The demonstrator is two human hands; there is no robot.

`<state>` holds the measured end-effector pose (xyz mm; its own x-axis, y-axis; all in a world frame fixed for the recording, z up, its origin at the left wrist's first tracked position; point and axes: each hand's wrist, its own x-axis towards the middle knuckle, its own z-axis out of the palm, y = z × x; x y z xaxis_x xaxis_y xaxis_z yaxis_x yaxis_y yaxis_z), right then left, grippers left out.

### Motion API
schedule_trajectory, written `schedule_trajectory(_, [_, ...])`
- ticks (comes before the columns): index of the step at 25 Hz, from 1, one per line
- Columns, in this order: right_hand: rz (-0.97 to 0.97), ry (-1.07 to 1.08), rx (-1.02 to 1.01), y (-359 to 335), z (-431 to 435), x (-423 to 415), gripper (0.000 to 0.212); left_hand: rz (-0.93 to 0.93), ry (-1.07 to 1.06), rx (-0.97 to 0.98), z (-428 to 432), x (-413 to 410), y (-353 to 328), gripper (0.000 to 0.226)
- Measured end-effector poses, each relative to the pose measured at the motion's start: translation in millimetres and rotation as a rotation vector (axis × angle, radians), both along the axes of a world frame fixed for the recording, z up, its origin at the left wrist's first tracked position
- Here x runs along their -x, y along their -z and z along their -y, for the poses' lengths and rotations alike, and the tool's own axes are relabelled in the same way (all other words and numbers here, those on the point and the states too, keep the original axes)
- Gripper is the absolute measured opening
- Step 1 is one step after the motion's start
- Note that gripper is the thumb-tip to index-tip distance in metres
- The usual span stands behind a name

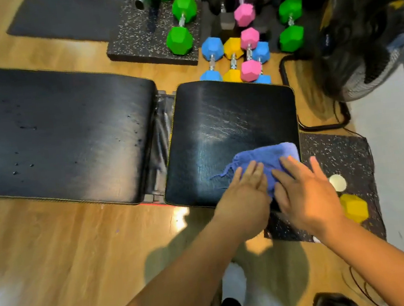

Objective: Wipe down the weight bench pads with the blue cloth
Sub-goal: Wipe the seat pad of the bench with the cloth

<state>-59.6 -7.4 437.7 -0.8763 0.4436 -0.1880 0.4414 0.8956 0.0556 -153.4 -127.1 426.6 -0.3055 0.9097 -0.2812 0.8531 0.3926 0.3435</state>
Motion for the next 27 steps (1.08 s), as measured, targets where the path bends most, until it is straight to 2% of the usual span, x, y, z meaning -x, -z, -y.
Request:
schedule_trajectory(3, [-0.077,-0.074,0.105,15,22,20,0.057,0.030,-0.054,-0.157,16,11,6,0.050])
schedule_trajectory(5, [-0.051,-0.094,0.180,30,29,26,0.058,0.010,-0.020,-0.201,28,24,15,0.050])
schedule_trajectory(8, [-0.038,-0.049,0.114,43,25,30,0.059,0.032,0.004,-0.179,37,43,12,0.050])
schedule_trajectory(11, [-0.046,0.069,0.064,44,11,60,0.063,-0.035,-0.163,-0.162,61,69,11,0.050])
schedule_trajectory(14, [0.011,0.092,0.005,46,-15,98,0.063,-0.017,-0.282,0.006,89,86,13,0.058])
schedule_trajectory(16, [0.053,0.092,0.068,47,-36,133,0.060,0.051,-0.295,0.037,94,85,16,0.064])
schedule_trajectory(20, [0.090,0.258,0.190,43,-45,186,0.060,0.192,-0.333,-0.057,94,85,18,0.066])
schedule_trajectory(22, [0.037,0.124,0.148,47,-20,173,0.059,0.272,-0.396,-0.125,95,95,14,0.062])
schedule_trajectory(25, [0.047,-0.286,0.153,49,59,111,0.055,0.363,-0.587,-0.308,94,105,2,0.048])
schedule_trajectory(27, [0.110,-0.503,0.168,41,79,88,0.054,0.404,-0.567,-0.292,96,94,2,0.050])
